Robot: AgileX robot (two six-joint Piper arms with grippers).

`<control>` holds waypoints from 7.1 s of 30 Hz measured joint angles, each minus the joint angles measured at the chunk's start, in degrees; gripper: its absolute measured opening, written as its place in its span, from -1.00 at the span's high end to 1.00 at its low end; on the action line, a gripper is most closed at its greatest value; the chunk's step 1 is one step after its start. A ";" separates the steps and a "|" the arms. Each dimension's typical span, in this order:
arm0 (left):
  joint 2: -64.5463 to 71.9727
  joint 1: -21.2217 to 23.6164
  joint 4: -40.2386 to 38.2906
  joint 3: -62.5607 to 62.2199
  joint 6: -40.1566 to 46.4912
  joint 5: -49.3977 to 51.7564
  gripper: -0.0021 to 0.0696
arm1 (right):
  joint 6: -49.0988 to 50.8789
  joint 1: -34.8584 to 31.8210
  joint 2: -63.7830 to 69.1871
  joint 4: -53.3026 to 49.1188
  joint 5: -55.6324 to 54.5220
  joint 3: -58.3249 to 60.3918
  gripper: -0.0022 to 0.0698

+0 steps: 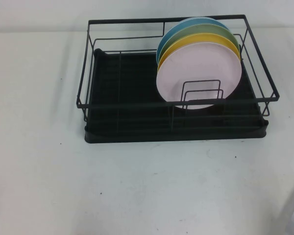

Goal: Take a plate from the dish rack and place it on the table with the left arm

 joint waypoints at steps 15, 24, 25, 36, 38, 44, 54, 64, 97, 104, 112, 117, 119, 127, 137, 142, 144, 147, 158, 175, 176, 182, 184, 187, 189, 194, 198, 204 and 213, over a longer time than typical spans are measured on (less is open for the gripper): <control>0.00 0.00 -0.37 0.00 0.00 0.00 0.95 | 0.00 0.00 0.00 0.00 0.00 0.00 0.99; 0.00 0.00 -3.47 0.00 -0.27 -0.32 0.95 | 0.00 0.00 0.00 0.00 0.00 0.00 0.99; 0.00 0.00 -5.20 0.00 -1.15 -0.78 0.95 | 0.00 0.00 0.00 0.00 0.00 0.00 0.99; 0.00 0.00 -36.15 0.00 -18.44 -13.92 0.95 | 0.00 0.00 0.00 0.00 0.00 0.00 0.99; 0.00 0.00 -36.44 0.00 -16.63 -14.29 0.95 | 0.00 0.00 0.00 0.00 0.00 0.00 0.99; 0.00 0.00 -36.85 0.00 -14.24 -13.96 0.95 | 0.00 0.00 0.00 0.00 0.00 0.00 0.99; 19.68 0.00 -26.60 -24.83 8.08 16.31 0.95 | 0.00 0.00 0.00 0.00 0.00 0.00 0.99; 50.24 0.00 -34.63 -55.73 42.45 37.94 0.95 | 0.00 0.00 0.00 0.00 0.00 0.00 0.99; 104.20 -23.05 -50.10 -92.08 91.57 12.46 -0.27 | 0.00 0.00 0.00 0.00 0.00 0.00 0.99; 110.54 -23.96 -54.00 -98.02 91.70 11.84 -0.25 | 0.00 0.00 0.00 0.00 0.00 0.00 0.99; 114.34 -23.96 -58.50 -101.14 92.46 11.02 -0.20 | 0.00 0.00 0.00 0.00 0.00 0.00 0.99; 116.62 -23.96 -58.97 -101.95 92.84 9.64 -0.20 | 0.00 0.00 0.00 0.00 0.00 0.00 0.99; 117.14 -23.96 -58.97 -102.04 92.84 8.63 -0.20 | 0.00 0.00 0.00 0.00 0.00 0.00 0.99; 118.95 -24.09 -59.79 -102.17 93.14 5.63 -0.20 | 0.00 0.00 0.00 0.00 0.00 0.00 0.99; 121.09 -24.09 -61.60 -102.17 93.17 2.43 0.14 | 0.00 0.00 0.00 0.00 0.00 0.00 0.99; 121.09 -24.21 -63.23 -102.17 93.62 1.69 0.71 | 0.00 0.00 0.00 0.00 0.00 0.00 0.99; 120.99 -24.56 -63.23 -102.17 93.72 1.13 0.71 | 0.00 0.00 0.00 0.00 0.00 0.00 0.99; 120.41 -24.56 -63.23 -102.17 93.72 0.98 0.71 | 0.00 0.00 0.00 0.09 0.00 0.00 0.99; 108.67 -24.45 -61.84 -102.17 90.02 4.36 0.74 | 0.00 0.00 0.00 0.09 0.00 0.00 0.99; 95.08 -14.63 -56.94 -80.26 47.06 48.04 0.74 | 0.00 0.00 0.00 0.20 0.00 0.00 0.99; 93.73 -14.63 -57.21 -75.90 47.91 47.50 0.74 | 0.00 0.00 0.00 0.20 0.00 0.00 0.99; 84.59 -14.63 -58.58 -54.44 53.05 40.09 0.74 | 0.00 0.00 0.00 0.20 0.00 0.00 0.99; 83.06 -14.63 -59.36 -48.92 54.30 36.69 0.74 | 0.00 0.00 0.00 0.20 0.00 0.00 0.99; 83.00 -14.63 -61.68 -42.88 56.31 30.86 0.74 | 0.00 0.00 0.00 0.31 0.00 0.00 0.99; 83.59 -14.63 -63.99 -40.88 58.45 26.74 0.74 | 0.00 0.00 0.00 0.31 0.00 0.00 0.99; 86.32 -14.63 -70.61 -40.26 64.73 16.97 0.74 | 0.00 0.00 0.00 0.31 0.00 0.00 0.99; 88.84 -14.63 -77.72 -40.26 70.04 12.19 0.73 | 0.00 0.00 0.00 0.31 0.00 0.00 0.99; 93.82 -14.63 -79.81 -40.26 77.62 4.82 0.26 | 0.00 0.00 0.00 0.31 0.00 0.00 0.99; 90.41 -12.50 -75.43 -40.12 78.09 -0.70 -0.43 | 0.00 0.00 0.00 0.52 0.00 0.00 0.99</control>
